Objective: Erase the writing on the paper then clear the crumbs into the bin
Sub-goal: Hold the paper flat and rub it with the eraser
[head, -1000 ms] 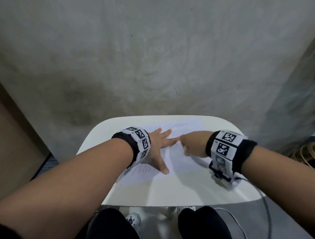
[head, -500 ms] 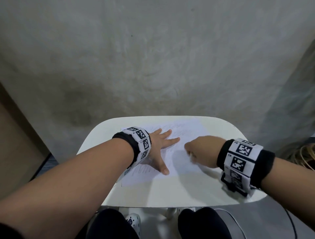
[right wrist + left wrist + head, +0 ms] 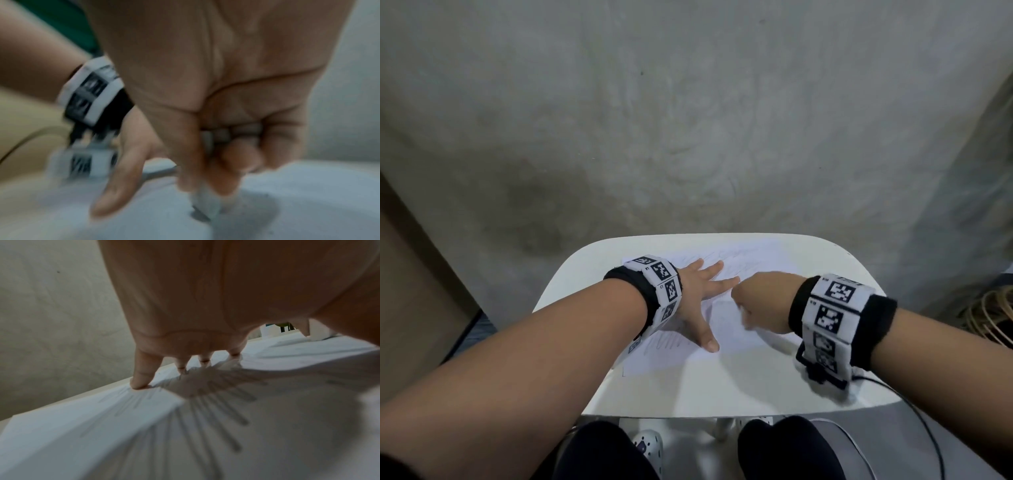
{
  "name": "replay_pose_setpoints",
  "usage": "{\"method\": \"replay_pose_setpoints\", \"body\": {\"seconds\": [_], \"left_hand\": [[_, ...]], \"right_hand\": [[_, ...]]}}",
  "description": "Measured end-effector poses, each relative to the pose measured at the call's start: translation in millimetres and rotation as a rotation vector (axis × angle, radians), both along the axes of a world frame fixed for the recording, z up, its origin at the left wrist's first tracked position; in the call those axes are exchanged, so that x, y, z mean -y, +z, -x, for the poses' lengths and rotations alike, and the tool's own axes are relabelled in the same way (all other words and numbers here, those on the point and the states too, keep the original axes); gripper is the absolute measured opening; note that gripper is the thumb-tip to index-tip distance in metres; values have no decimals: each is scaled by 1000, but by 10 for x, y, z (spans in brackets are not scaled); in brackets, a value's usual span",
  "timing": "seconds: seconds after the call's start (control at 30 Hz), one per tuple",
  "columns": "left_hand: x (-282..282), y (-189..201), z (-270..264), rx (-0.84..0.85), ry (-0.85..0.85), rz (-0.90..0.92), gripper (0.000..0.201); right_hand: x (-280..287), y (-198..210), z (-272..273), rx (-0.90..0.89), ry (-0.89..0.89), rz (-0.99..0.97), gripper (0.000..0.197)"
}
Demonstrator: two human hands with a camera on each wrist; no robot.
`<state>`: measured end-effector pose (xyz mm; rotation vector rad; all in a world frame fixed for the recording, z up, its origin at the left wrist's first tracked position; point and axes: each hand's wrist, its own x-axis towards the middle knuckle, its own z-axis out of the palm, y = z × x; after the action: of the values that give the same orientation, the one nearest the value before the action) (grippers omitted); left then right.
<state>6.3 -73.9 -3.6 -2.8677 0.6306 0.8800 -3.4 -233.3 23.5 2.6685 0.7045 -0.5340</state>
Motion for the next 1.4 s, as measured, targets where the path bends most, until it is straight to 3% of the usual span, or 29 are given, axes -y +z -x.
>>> {"method": "replay_pose_setpoints", "body": {"seconds": [0.1,0.37,0.5,0.67,0.8,0.9,1.03,1.17,1.27,1.33,1.4], "left_hand": [[-10,-6,4,-1,3,10,123],[-6,-9,5,11,-3,3,123],[-7,-28,-9,9,-10,3,124],[2,-31,1,22,-3,5,122],[5,-46,-20,18,0,31,121],[46,-56,-66,25,-5,21,121],[103,-33,-72,50,-34,88,115],[-1,-76,-60,35,-38,38,122],[-17,-88,-72,4,-18,78,121],[-9,-69,-67,5,-21,73,121],[-8,-63,-51,9,-35,48,121]], "right_hand": [[15,23,-72,28,-56,-13,27],[8,57,-95,38,-65,14,26],[-91,9,5,-31,8,7,25],[-118,100,60,6,-24,41,24],[-214,46,204,-66,43,-57,29],[-136,89,21,5,-28,4,32],[-95,75,-46,-27,-21,78,36],[-48,115,-29,14,-15,117,12],[-163,90,192,-67,112,179,36],[-175,75,161,-87,147,161,37],[-133,103,36,-47,58,118,34]]}}
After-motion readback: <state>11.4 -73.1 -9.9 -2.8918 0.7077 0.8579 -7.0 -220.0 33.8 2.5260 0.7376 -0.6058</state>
